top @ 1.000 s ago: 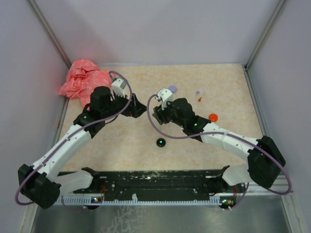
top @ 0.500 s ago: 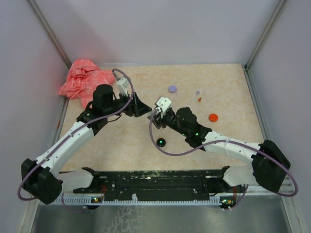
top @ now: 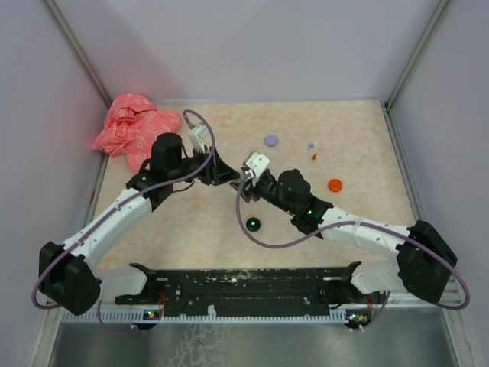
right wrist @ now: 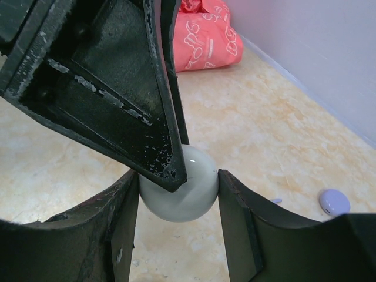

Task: Insert the wireless bluetooth earbuds into the charging case
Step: Pick up the charging case at the center of the board, then open the charging case.

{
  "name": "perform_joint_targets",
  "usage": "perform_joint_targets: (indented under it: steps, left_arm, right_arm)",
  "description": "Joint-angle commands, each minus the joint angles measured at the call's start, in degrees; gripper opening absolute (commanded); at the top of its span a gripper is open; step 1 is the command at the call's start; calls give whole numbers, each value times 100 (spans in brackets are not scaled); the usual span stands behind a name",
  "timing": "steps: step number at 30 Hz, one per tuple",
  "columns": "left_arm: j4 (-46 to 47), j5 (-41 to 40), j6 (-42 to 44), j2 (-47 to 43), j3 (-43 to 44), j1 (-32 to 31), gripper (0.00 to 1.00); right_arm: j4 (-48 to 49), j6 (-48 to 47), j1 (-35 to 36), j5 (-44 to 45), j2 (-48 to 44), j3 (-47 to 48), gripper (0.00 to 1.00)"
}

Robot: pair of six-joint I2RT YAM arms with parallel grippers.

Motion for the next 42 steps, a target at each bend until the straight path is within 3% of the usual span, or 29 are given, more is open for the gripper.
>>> perform_joint_targets:
  steps: [1,11,14,19,26,30,36,42]
  left_arm:
    - [261,217,21,24,-55,15,46]
    - [262,275,319,-109,-10,16,12]
    - [101,161,656,-199,96,16,8]
    - [-316,73,1596,-293,409,21,8]
    - [-756,293,2772,-430,722,25,7]
    - [-883,858,3208,-436,845,21,7]
    - [-1183,1852,3746,-336,1000,-4,8]
    - [-1703,2068,4162,-121,1319,-226,9]
  right_arm:
    - [386,-57,60,-29,-244,94,44]
    - [464,64,58,97,-360,-37,47]
    - [408,170,57,70,-503,-97,65]
    - [324,571,-323,-708,-804,-205,69]
    - [371,1332,-1183,-2611,-1110,-340,68]
    - [701,1716,-1564,-3815,-1054,-422,64]
    - [786,1816,-1628,-4413,-796,-235,62]
    - [347,1612,-1630,-4922,-442,194,57]
